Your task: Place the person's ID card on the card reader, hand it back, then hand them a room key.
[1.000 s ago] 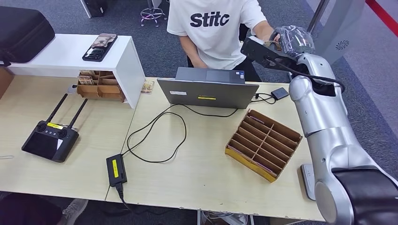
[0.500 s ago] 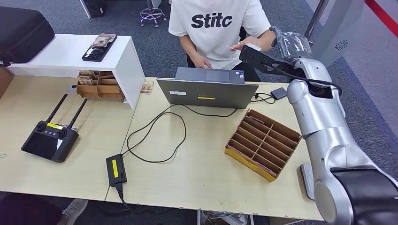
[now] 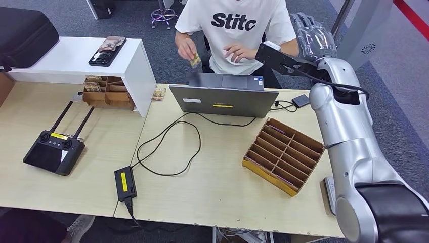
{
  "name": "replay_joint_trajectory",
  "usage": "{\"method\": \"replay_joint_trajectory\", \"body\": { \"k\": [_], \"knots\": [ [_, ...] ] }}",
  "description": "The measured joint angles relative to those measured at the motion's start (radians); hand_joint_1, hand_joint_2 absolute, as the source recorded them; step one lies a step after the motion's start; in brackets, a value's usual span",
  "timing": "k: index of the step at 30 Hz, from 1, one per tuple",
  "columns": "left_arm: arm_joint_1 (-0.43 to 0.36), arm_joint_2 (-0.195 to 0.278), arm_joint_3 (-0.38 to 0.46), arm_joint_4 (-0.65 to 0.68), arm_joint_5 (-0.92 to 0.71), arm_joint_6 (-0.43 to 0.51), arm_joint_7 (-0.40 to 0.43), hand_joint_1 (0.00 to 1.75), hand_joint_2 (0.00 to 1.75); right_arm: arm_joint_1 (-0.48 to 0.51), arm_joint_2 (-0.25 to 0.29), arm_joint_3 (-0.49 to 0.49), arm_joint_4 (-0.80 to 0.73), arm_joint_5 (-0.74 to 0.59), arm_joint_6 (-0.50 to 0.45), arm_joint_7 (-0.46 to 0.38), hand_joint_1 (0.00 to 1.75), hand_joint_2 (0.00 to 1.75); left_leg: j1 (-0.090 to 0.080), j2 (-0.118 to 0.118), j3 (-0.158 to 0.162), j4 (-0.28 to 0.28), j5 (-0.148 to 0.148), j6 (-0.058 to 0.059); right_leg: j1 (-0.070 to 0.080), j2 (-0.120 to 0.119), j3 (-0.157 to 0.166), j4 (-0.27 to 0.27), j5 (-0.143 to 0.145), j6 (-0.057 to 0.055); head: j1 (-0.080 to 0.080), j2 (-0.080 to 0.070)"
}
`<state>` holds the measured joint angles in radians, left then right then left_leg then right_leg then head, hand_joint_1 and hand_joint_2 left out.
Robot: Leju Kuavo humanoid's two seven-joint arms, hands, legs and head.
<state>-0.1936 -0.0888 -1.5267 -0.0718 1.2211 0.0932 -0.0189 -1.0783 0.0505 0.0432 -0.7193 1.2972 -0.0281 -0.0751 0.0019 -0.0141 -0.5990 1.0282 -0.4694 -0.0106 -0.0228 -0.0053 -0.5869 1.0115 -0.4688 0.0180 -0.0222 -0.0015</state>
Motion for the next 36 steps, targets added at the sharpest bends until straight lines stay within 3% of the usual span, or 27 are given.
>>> {"method": "replay_joint_trajectory", "body": {
  "k": [6,14,36],
  "knots": [
    [0.002,0.001,0.0,0.0,0.024,0.005,0.001,0.0,1.75,0.1,0.005,0.001,-0.2,-0.101,0.001,-0.081,0.0,1.75,0.0,0.0,0.0,0.0,0.0,0.0,0.0,0.0,0.0,0.0,0.0,0.0,0.0,0.0],
    [0.003,0.001,0.0,0.0,0.035,0.009,0.001,0.0,1.75,0.218,0.005,0.005,-0.431,-0.138,0.018,-0.089,0.0,1.75,0.0,0.0,0.0,0.0,-0.001,0.0,0.0,0.0,0.0,0.0,0.0,0.0,0.0,0.0],
    [0.003,0.001,0.0,0.0,0.035,0.009,0.001,0.0,1.75,0.248,0.005,0.005,-0.509,-0.14,0.019,-0.089,0.0,1.75,0.0,0.0,0.0,0.0,-0.001,0.0,0.0,0.0,0.0,0.0,0.0,0.0,0.0,0.0]
  ]
}}
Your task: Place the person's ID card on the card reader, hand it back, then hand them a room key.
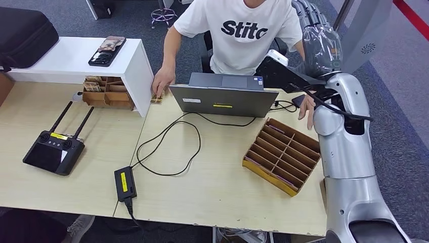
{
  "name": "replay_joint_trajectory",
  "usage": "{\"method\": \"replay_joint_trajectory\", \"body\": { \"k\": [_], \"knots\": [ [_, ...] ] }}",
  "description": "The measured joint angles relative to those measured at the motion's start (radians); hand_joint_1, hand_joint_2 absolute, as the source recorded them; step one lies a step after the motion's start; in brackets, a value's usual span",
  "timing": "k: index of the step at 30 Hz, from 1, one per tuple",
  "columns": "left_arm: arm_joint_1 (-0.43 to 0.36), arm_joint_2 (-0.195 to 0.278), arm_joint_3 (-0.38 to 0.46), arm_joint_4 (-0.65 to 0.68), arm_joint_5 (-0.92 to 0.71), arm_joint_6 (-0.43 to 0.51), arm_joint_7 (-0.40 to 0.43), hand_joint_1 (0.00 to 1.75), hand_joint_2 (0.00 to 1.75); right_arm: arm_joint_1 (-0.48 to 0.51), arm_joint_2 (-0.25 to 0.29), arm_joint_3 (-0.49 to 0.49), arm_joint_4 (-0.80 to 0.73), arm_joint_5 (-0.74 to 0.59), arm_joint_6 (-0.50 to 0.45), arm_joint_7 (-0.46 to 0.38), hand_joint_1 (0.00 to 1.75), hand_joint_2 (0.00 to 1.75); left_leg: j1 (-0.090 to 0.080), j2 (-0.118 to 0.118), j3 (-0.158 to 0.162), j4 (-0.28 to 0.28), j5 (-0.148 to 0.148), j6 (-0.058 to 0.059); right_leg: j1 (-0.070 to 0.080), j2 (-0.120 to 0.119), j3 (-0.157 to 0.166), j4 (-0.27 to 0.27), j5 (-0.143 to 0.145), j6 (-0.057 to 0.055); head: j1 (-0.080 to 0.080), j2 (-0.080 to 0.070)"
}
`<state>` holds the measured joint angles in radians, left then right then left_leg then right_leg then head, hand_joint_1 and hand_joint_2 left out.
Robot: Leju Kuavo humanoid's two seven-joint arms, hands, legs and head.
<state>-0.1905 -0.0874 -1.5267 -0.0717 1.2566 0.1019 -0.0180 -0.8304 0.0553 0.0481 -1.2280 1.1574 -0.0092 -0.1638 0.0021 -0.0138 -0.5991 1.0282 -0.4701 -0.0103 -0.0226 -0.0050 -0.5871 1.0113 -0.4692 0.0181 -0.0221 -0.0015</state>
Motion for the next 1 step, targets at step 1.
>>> {"method": "replay_joint_trajectory", "body": {
  "k": [1],
  "knots": [
    [0.0,0.0,0.0,0.0,0.0,0.0,0.0,0.0,1.75,0.0,0.0,0.0,0.0,0.0,0.0,0.0,0.0,1.75,0.0,0.0,0.0,0.0,0.0,0.0,0.0,0.0,0.0,0.0,0.0,0.0,0.0,0.0]
  ]
}}
